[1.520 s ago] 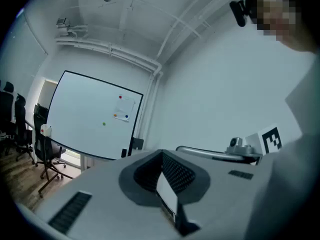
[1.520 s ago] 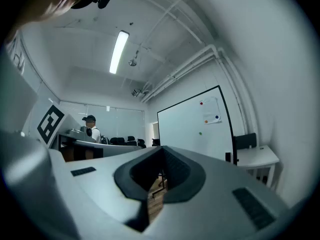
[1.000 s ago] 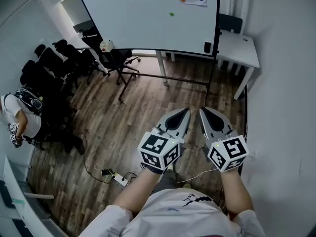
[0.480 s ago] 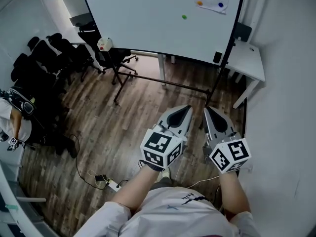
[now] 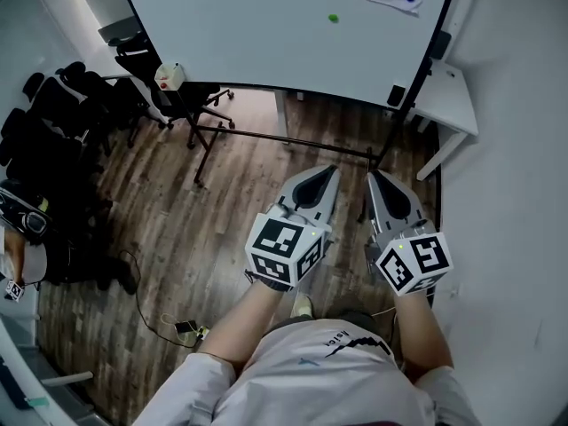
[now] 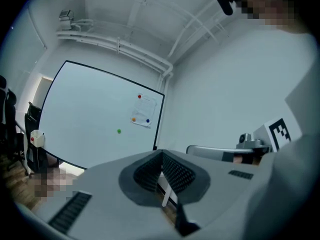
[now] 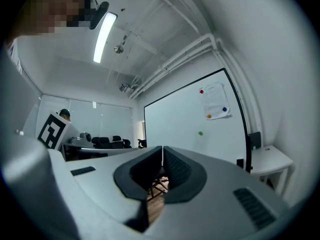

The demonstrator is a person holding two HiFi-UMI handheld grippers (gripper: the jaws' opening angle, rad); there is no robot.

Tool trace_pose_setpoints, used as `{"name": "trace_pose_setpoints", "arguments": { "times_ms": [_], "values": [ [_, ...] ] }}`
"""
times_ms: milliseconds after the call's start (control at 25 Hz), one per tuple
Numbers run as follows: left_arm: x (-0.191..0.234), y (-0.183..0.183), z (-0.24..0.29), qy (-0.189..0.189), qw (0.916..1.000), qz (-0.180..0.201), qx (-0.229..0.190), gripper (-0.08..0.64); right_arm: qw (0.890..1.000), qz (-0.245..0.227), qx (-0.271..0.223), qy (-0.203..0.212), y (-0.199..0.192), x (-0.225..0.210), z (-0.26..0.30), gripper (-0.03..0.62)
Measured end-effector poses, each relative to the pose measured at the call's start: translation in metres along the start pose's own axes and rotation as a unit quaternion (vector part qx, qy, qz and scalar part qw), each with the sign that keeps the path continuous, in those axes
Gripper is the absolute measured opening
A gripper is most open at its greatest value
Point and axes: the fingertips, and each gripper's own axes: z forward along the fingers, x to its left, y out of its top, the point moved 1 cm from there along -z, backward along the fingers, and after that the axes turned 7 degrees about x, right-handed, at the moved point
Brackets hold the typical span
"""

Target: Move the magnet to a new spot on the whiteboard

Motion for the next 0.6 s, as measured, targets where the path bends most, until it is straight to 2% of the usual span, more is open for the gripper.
{"name": "trace_pose_setpoints", "arguments": {
  "times_ms": [360,600],
  "values": [
    [0.052,0.002,0.026,0.014,0.9999,-0.006,0.006,0.009,1.000,0.001,0.002,0.015,-0.001,-0.010,0.066,0.014],
    [0.092,0.007,0.080,0.028,0.9996,-0.004,0.009,0.009,1.000,-0.002,-0.003,0.026,0.003,-0.050,0.130,0.014]
  ]
}}
